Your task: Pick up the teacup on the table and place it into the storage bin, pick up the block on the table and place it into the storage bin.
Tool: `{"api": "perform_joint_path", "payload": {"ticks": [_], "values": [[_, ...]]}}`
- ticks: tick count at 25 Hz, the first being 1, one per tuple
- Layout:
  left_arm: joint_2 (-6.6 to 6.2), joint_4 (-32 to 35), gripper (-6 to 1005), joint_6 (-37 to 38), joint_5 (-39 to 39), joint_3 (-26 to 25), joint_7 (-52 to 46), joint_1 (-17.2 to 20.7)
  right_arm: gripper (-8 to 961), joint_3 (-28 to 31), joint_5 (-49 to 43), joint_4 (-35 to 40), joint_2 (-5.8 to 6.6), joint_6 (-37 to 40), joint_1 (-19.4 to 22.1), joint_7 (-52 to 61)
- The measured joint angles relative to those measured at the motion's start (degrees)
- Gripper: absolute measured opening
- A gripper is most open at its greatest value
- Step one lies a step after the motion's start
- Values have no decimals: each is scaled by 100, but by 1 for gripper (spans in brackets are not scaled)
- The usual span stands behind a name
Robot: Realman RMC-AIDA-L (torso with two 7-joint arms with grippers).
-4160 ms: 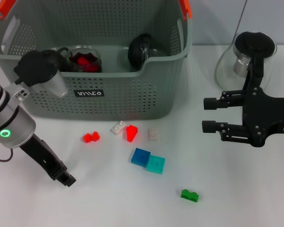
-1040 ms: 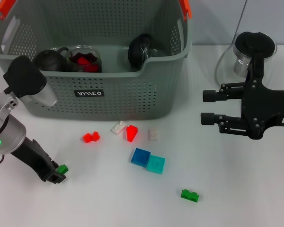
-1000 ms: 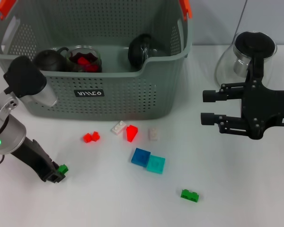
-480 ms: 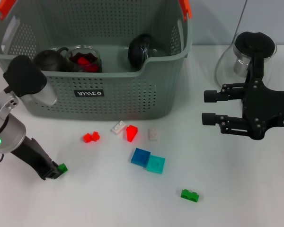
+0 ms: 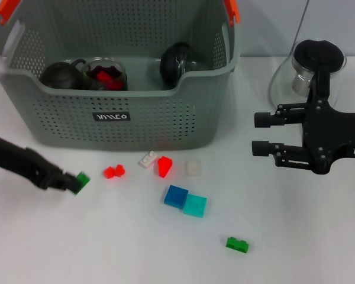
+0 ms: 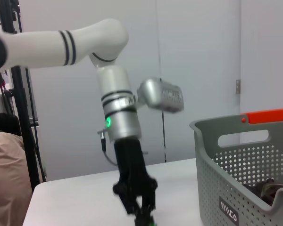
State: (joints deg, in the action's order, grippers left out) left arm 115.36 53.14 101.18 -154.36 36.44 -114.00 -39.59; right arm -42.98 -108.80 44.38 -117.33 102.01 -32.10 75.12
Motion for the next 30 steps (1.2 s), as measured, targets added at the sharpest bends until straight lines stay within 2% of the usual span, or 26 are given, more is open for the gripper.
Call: {"api": "perform_joint_path", "payload": {"ticks": [1, 3, 7, 11, 15, 20, 22, 24, 26, 30], "values": [[-150, -282, 162, 209, 116, -430, 130, -116, 530, 0, 0, -2, 0, 1, 0, 0], [-335, -584, 164, 607, 233, -1066, 347, -248, 530, 0, 0, -3, 0, 2, 2, 1], [-504, -693, 167, 1355, 592, -1902, 537, -341, 530, 0, 0, 5, 0, 4, 13, 3], [-607, -661, 170, 1611, 1300, -2182, 292, -395, 530, 0, -3, 9, -2, 10, 14, 3], [-684, -644, 174, 1169, 1906, -2182, -138, -614, 529, 1, -24, 9, -7, 24, 23, 3], [-760, -620, 178, 101, 2025, -1605, -598, -1079, 529, 1, -37, -8, -5, 23, 53, 3], [-768, -564, 179, -572, 1923, -1022, -923, -1252, 529, 0, -37, -11, -4, 26, 56, 3], [-747, -443, 181, -1330, 1701, -220, -1458, -1342, 529, 0, -37, -3, -8, 29, 56, 3], [-679, -278, 183, -2056, 1380, 566, -2008, -1365, 529, 1, -37, 7, -9, 30, 55, 3], [-448, -142, 186, -2913, 527, 1514, -2649, -1425, 529, 0, -37, 9, -5, 11, 17, 3]]}}
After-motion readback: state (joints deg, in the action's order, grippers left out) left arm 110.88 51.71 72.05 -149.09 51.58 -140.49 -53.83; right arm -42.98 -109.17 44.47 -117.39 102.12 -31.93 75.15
